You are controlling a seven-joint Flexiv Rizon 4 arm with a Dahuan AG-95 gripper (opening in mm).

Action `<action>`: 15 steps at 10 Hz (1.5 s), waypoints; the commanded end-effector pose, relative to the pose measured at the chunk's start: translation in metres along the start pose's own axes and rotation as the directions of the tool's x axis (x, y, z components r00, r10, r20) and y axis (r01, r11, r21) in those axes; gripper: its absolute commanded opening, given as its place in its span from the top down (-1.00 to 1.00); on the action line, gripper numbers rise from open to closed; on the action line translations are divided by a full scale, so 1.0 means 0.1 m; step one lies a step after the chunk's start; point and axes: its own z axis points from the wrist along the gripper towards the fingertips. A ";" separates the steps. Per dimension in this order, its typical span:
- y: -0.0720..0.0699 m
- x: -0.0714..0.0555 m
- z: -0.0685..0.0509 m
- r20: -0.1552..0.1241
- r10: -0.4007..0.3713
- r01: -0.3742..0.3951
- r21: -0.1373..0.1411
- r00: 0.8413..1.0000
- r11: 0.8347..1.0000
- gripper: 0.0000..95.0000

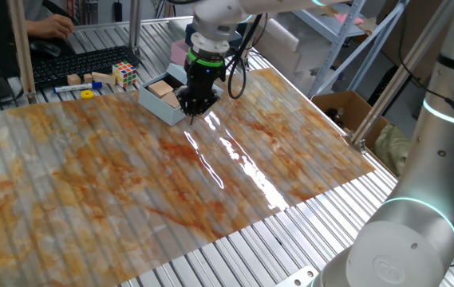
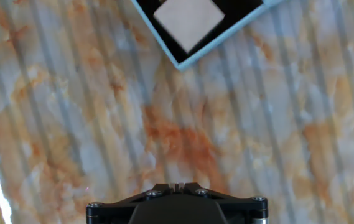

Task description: Take everything out of the gift box

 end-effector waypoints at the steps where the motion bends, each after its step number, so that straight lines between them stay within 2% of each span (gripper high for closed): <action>1: -0.01 -0.09 0.01 -0.002 -0.006 0.006 0.001 1.000 1.000 1.00; 3: -0.01 -0.17 0.01 0.001 -0.010 0.010 0.004 1.000 1.000 1.00; 7: -0.05 -0.42 0.00 0.005 -0.009 0.009 0.020 1.000 1.000 1.00; 9: -0.08 -0.56 0.04 0.003 -0.007 0.007 0.021 1.000 1.000 1.00; 15: -0.18 -0.88 0.09 0.008 -0.024 0.024 0.019 1.000 1.000 1.00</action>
